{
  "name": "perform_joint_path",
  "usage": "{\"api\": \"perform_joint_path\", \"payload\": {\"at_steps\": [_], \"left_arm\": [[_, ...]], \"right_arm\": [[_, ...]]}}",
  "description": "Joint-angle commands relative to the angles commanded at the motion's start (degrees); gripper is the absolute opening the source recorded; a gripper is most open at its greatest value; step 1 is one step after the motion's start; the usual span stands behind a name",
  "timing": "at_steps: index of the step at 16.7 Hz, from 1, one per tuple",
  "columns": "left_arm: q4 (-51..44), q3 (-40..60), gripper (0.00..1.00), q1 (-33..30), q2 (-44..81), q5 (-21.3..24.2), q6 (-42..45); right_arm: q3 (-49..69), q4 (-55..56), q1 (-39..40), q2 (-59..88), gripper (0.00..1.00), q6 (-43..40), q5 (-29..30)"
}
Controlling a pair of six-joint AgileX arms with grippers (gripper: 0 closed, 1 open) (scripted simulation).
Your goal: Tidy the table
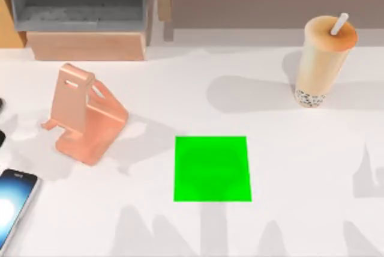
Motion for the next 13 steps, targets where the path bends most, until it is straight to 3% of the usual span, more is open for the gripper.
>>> {"api": "perform_joint_path", "payload": {"at_steps": [8,13], "left_arm": [[-26.65,44.39,1.00,2.79,51.97,-0.12,42.93],[-39.90,66.24,1.00,7.51,77.07,0.72,60.38]], "right_arm": [[0.00,0.00,0.00,0.00,1.00,0.00,0.00],[0.00,0.00,0.00,0.00,1.00,0.00,0.00]]}}
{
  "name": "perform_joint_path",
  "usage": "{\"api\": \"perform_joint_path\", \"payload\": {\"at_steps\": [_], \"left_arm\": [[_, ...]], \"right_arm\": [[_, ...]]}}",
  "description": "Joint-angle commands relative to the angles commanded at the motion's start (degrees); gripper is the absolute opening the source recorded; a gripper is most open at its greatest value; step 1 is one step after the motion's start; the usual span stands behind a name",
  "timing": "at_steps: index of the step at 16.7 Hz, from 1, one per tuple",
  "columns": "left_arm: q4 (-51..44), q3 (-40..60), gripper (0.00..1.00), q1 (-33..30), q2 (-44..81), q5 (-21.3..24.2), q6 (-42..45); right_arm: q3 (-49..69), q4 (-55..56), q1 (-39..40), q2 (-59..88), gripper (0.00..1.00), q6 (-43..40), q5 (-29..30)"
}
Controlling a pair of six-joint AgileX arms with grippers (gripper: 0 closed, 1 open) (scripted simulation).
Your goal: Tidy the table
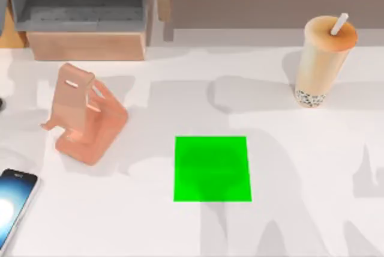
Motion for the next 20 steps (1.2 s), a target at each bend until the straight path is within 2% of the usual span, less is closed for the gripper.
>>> {"api": "perform_joint_path", "payload": {"at_steps": [4,8,16,20], "left_arm": [[-7.35,11.48,1.00,3.62,12.76,0.95,7.44],[-10.31,16.93,1.00,5.59,19.00,1.62,11.15],[-9.40,16.25,1.00,5.52,19.51,1.66,11.28],[-1.14,9.79,1.00,5.64,20.99,1.68,11.35]], "right_arm": [[0.00,0.00,0.00,0.00,1.00,0.00,0.00],[0.00,0.00,0.00,0.00,1.00,0.00,0.00],[0.00,0.00,0.00,0.00,1.00,0.00,0.00],[0.00,0.00,0.00,0.00,1.00,0.00,0.00]]}}
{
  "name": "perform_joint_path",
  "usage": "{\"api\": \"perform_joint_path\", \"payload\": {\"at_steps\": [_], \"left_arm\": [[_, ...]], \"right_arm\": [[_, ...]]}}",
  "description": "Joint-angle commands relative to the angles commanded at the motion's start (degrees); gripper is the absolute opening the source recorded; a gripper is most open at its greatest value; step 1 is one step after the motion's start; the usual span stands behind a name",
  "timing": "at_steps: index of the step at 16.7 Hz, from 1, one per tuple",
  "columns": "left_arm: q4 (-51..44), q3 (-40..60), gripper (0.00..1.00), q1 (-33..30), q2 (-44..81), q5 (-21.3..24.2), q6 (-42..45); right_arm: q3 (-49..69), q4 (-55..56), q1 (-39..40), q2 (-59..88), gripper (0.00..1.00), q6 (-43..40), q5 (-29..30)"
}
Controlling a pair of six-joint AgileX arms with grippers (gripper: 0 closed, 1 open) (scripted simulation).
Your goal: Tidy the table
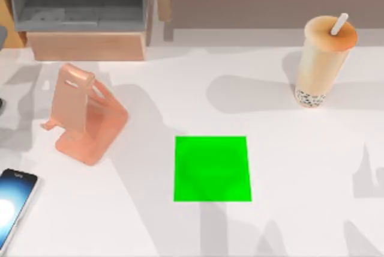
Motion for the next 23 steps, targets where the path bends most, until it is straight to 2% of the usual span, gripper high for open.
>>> {"api": "perform_joint_path", "payload": {"at_steps": [4,9,22,23], "left_arm": [[8.18,-6.55,1.00,0.18,1.69,0.03,0.20],[8.83,-7.16,1.00,0.19,1.88,0.03,0.23],[8.83,-7.16,0.02,0.19,1.88,0.03,0.23],[8.83,-7.16,0.00,0.19,1.88,0.03,0.23]], "right_arm": [[0.00,0.00,0.00,0.00,1.00,0.00,0.00],[0.00,0.00,0.00,0.00,1.00,0.00,0.00],[0.00,0.00,0.00,0.00,1.00,0.00,0.00],[0.00,0.00,0.00,0.00,1.00,0.00,0.00]]}}
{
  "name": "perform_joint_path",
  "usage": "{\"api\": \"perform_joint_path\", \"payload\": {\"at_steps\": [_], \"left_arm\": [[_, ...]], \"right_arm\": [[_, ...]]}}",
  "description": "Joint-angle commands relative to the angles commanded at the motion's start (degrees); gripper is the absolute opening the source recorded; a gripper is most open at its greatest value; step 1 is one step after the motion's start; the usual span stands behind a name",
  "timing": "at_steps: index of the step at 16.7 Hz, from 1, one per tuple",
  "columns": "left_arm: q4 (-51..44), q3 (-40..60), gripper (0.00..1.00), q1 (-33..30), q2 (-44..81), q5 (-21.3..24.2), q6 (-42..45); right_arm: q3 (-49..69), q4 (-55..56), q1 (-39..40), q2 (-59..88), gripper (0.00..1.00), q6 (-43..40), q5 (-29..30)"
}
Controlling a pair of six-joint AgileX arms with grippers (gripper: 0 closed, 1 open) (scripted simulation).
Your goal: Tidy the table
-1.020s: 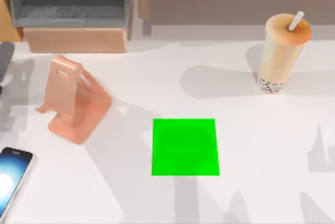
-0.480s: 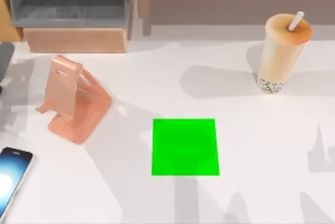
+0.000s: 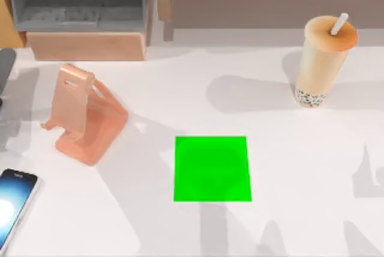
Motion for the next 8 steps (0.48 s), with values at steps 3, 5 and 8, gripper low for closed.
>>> {"api": "perform_joint_path", "payload": {"at_steps": [3,5,8], "left_arm": [[0.00,0.00,0.00,0.00,0.00,0.00,0.00],[0.00,0.00,0.00,0.00,0.00,0.00,0.00],[-0.16,-0.04,0.00,-0.18,-0.36,0.04,0.03]], "right_arm": [[0.00,0.00,0.00,0.00,1.00,0.00,0.00],[0.00,0.00,0.00,0.00,1.00,0.00,0.00],[0.00,0.00,0.00,0.00,1.00,0.00,0.00]]}}
